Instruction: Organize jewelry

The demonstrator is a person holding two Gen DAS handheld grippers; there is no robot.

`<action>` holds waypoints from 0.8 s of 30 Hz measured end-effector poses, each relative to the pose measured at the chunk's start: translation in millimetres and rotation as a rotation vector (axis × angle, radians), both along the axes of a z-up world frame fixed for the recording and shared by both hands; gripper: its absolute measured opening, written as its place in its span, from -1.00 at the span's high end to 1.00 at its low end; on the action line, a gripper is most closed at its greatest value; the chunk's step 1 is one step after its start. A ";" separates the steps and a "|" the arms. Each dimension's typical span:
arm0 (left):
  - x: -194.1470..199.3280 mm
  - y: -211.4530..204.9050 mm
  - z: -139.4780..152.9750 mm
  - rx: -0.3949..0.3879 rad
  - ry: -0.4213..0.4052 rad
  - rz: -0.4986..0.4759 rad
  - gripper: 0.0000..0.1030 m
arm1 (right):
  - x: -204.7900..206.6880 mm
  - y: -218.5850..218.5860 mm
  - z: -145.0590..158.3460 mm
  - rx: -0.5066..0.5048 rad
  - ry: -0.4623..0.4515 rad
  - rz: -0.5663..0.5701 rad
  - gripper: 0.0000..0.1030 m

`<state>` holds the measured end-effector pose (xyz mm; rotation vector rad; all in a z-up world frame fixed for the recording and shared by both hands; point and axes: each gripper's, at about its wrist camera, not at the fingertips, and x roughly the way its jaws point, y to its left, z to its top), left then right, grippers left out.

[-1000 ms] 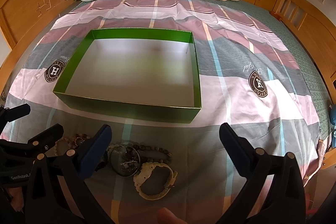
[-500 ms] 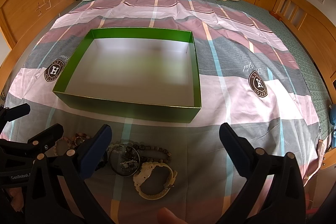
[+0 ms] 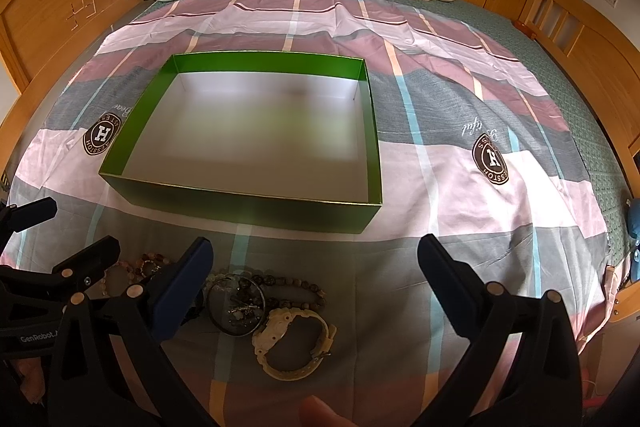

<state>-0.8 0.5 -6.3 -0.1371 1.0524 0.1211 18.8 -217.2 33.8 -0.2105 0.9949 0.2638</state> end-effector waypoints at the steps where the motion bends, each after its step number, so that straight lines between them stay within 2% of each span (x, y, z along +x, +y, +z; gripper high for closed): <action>1: 0.1 0.0 0.4 0.000 0.000 0.000 -0.96 | -0.1 -0.2 -0.2 0.000 0.001 0.000 -0.97; 24: 0.2 -1.1 -0.8 0.002 0.002 0.000 -0.96 | 0.2 -0.6 -1.3 -0.003 0.001 0.000 -0.97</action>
